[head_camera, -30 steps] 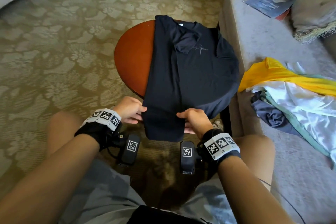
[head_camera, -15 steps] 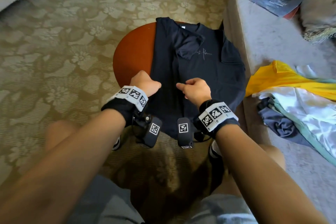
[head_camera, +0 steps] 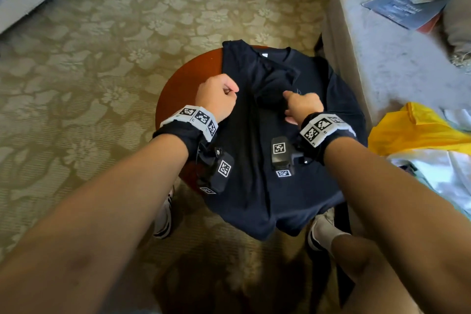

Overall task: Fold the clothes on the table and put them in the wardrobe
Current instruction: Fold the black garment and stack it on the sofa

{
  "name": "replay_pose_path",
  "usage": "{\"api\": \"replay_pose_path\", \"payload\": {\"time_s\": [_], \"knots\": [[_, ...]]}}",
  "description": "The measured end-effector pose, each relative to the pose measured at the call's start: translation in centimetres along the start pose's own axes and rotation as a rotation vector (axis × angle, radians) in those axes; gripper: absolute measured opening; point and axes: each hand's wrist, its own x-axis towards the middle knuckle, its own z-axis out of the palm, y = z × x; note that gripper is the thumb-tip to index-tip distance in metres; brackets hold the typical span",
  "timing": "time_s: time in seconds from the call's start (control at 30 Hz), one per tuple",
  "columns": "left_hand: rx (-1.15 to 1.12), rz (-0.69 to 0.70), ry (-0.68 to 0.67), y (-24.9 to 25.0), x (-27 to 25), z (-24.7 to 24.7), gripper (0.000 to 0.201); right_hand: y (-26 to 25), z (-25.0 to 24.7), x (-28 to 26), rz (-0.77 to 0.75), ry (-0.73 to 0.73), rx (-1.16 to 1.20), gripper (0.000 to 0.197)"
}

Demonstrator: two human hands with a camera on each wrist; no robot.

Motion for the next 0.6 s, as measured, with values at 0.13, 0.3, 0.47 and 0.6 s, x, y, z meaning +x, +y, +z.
{"api": "replay_pose_path", "payload": {"time_s": [0.13,0.3,0.47,0.6], "knots": [[0.033,0.048,-0.068,0.1,2.9,2.4,0.021,-1.5,0.2,4.3,-0.023,0.001,-0.076,0.046],[0.101,0.047,-0.297,-0.2,5.0,5.0,0.056,-3.2,0.5,8.1,-0.021,0.024,-0.196,0.04],[0.182,0.084,-0.466,-0.7,6.0,5.7,0.083,-4.3,0.5,10.2,-0.196,0.089,-0.304,0.015],[0.467,0.159,-0.551,-1.0,5.9,7.0,0.088,-4.9,0.5,10.8,-0.262,0.182,-0.275,0.037]]}}
